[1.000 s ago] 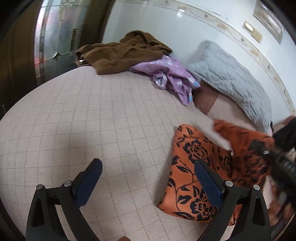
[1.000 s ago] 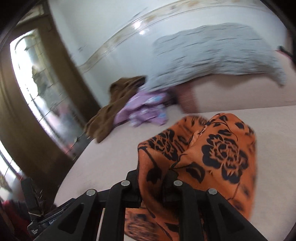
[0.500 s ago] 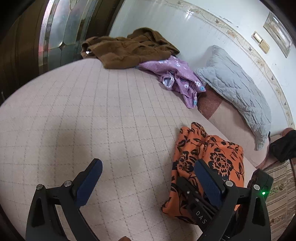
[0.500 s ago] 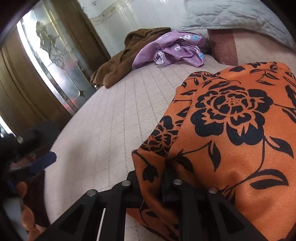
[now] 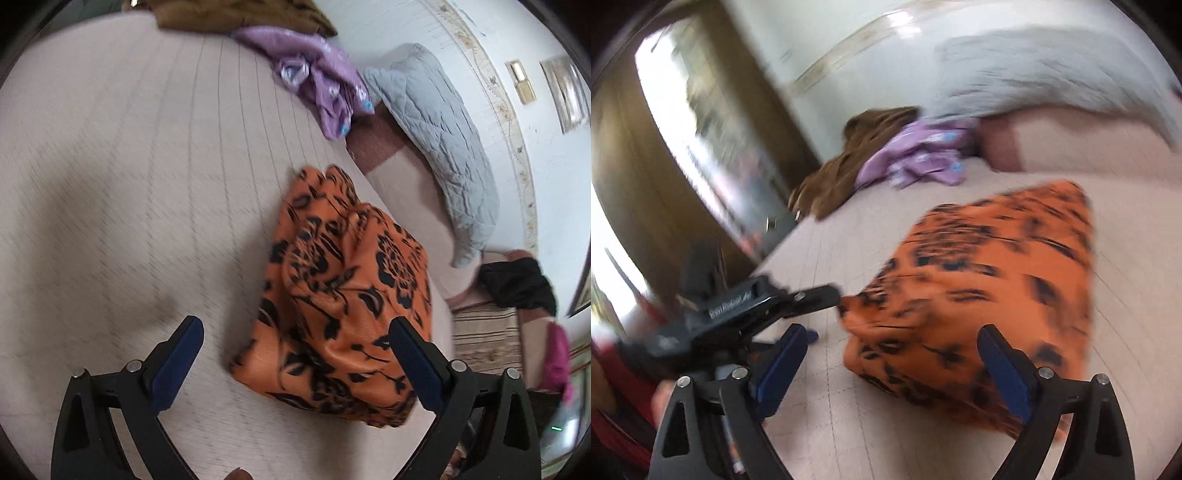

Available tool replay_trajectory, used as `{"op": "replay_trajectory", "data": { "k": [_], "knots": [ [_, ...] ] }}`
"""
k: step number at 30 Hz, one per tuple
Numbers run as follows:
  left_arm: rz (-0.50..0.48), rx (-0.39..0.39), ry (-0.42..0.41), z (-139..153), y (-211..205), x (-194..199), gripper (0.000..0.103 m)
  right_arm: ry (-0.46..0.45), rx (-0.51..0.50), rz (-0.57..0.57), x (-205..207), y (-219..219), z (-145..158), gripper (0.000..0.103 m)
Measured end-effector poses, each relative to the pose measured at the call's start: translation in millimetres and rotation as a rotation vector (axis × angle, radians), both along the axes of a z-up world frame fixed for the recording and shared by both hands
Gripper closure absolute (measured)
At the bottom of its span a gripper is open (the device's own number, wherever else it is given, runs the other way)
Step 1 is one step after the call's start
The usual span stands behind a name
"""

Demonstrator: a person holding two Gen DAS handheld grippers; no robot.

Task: Fold small clothes
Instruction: 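Fold the held edge lengthwise over the shirt with both grippers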

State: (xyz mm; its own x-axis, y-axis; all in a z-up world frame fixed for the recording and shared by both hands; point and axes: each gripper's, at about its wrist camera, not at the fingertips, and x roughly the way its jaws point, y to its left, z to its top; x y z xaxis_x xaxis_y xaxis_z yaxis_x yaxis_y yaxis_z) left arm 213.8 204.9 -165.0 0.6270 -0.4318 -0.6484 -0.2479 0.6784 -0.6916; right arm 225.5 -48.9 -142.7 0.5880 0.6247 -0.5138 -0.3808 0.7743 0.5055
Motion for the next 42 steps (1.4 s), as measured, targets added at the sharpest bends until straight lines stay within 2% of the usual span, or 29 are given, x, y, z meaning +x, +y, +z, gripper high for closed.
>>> {"op": "replay_trajectory", "data": {
  "k": [2, 3, 4, 6, 8, 11, 14, 17, 20, 22, 23, 24, 26, 27, 29, 31, 35, 39, 42],
  "knots": [
    [-0.017, -0.071, 0.014, -7.0, -2.2, 4.7, 0.002, 0.094, 0.165, -0.086, 9.5, -47.2, -16.4, 0.008],
    [-0.023, -0.110, 0.022, -11.6, -3.6, 7.7, 0.002, 0.133, 0.219, -0.109, 13.9, -59.2, -23.9, 0.007],
    [-0.028, -0.140, 0.028, -14.9, -4.7, 9.7, 0.002, 0.201, 0.314, -0.137, 20.7, -77.4, -39.3, 0.007],
    [-0.032, -0.197, 0.033, -21.2, -5.6, 14.3, 0.002, 0.276, 0.415, -0.149, 31.1, -92.0, -60.3, 0.007],
    [-0.037, -0.281, 0.028, -28.4, -6.2, 21.5, 0.002, 0.323, 0.456, -0.153, 36.3, -94.8, -74.5, 0.007],
    [-0.020, -0.350, 0.028, -38.9, -6.3, 28.2, 0.000, 0.397, 0.513, -0.141, 46.0, -87.7, -100.1, 0.007],
    [-0.053, -0.356, 0.019, -37.0, -8.8, 32.4, 0.000, 0.414, 0.522, -0.153, 47.3, -81.6, -111.4, 0.006],
    [-0.117, -0.346, 0.018, -35.7, -14.0, 36.0, 0.000, 0.378, 0.508, -0.139, 44.5, -75.1, -107.1, 0.000],
    [-0.136, -0.283, 0.028, -34.9, -20.9, 38.3, 0.000, 0.363, 0.338, -0.114, 48.3, -56.2, -99.9, 0.000],
    [-0.137, -0.222, 0.020, -30.7, -28.4, 39.0, 0.001, 0.353, 0.274, -0.117, 49.9, -45.2, -97.9, 0.001],
    [-0.129, -0.197, 0.016, -29.1, -31.1, 38.5, 0.003, 0.344, 0.251, -0.136, 49.2, -43.1, -97.2, 0.006],
    [-0.122, -0.180, 0.017, -29.3, -31.9, 37.6, 0.006, 0.347, 0.246, -0.150, 48.6, -43.5, -98.2, 0.019],
    [-0.093, -0.152, 0.037, -31.7, -31.3, 34.5, 0.024, 0.377, 0.273, -0.173, 47.9, -51.4, -103.5, 0.037],
    [-0.079, -0.152, 0.044, -34.5, -29.5, 33.2, 0.028, 0.387, 0.297, -0.177, 46.8, -56.6, -106.3, 0.049],
    [-0.069, -0.172, 0.070, -40.7, -25.7, 33.3, 0.054, 0.381, 0.304, -0.168, 45.0, -59.1, -104.4, 0.057],
    [-0.077, -0.215, 0.085, -47.4, -24.7, 34.1, 0.063, 0.361, 0.278, -0.161, 44.1, -57.6, -96.1, 0.060],
    [-0.091, -0.179, 0.072, -41.0, -26.1, 31.1, 0.075, 0.348, 0.273, -0.159, 41.4, -51.0, -84.2, 0.062],
    [-0.110, -0.178, 0.059, -33.5, -33.8, 28.6, 0.078, 0.328, 0.268, -0.157, 33.4, -55.6, -76.0, 0.063],
    [-0.159, -0.178, 0.059, -29.4, -46.6, 14.9, 0.079, 0.303, 0.249, -0.157, 19.0, -68.1, -65.7, 0.063]
  ]
}}
